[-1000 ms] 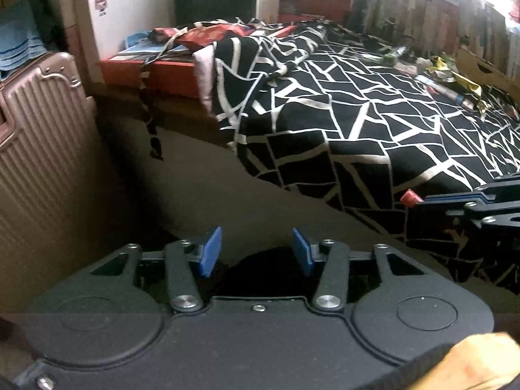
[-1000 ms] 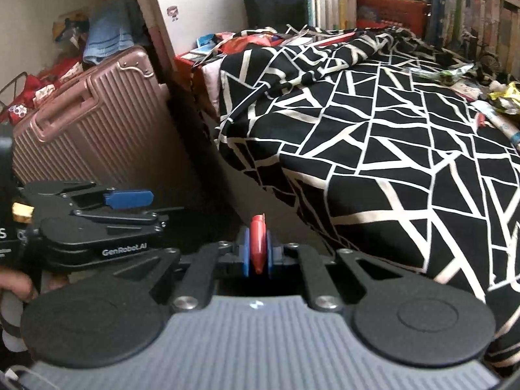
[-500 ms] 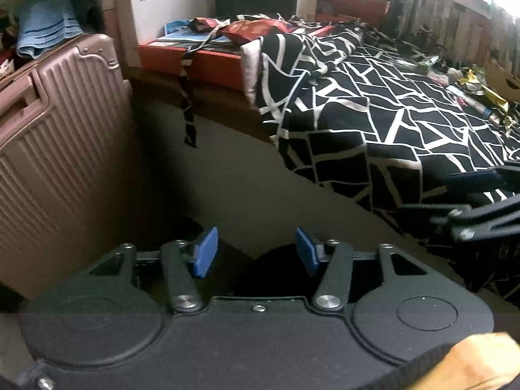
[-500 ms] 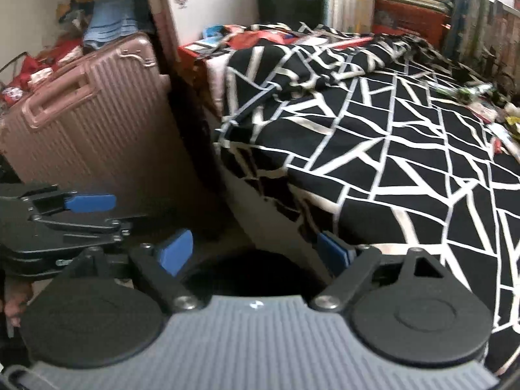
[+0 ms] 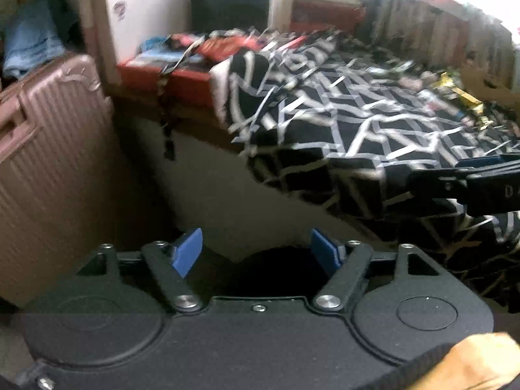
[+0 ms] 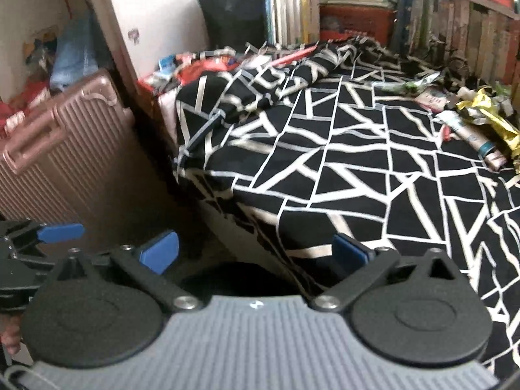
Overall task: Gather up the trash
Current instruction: 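Swing both tools back toward the bed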
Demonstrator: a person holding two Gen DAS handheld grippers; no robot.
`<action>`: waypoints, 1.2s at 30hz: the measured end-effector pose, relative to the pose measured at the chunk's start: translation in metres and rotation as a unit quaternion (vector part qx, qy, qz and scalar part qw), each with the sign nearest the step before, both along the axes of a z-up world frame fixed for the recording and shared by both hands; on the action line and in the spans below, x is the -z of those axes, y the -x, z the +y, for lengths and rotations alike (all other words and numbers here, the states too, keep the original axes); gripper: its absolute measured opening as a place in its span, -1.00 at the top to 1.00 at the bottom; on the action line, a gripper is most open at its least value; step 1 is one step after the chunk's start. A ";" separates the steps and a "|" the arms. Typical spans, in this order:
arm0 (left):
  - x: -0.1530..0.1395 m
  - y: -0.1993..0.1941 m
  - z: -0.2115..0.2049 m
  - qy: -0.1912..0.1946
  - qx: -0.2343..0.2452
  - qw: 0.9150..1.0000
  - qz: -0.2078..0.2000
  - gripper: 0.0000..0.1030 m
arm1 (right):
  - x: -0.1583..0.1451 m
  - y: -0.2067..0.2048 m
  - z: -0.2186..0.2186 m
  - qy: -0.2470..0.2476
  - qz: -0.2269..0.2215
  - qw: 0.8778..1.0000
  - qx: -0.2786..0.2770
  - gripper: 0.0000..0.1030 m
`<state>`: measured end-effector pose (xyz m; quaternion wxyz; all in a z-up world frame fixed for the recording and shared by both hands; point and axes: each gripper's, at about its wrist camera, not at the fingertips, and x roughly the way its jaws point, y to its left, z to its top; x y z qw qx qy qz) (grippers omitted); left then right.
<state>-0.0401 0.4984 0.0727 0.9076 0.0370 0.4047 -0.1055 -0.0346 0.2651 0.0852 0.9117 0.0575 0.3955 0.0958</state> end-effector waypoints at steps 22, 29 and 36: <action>-0.242 -0.048 -0.149 0.075 0.170 0.976 -0.110 -0.34 | -0.238 0.011 -0.159 -0.042 -0.121 0.988 0.087 -1.00; -0.298 -0.081 -0.219 0.098 0.191 0.951 -0.221 -0.56 | -0.292 -0.001 -0.213 0.034 -0.212 0.969 0.125 -1.00; -0.237 -0.122 -0.295 0.078 0.217 0.957 -0.174 -0.69 | -0.218 -0.050 -0.246 0.159 -0.150 0.960 0.175 -1.00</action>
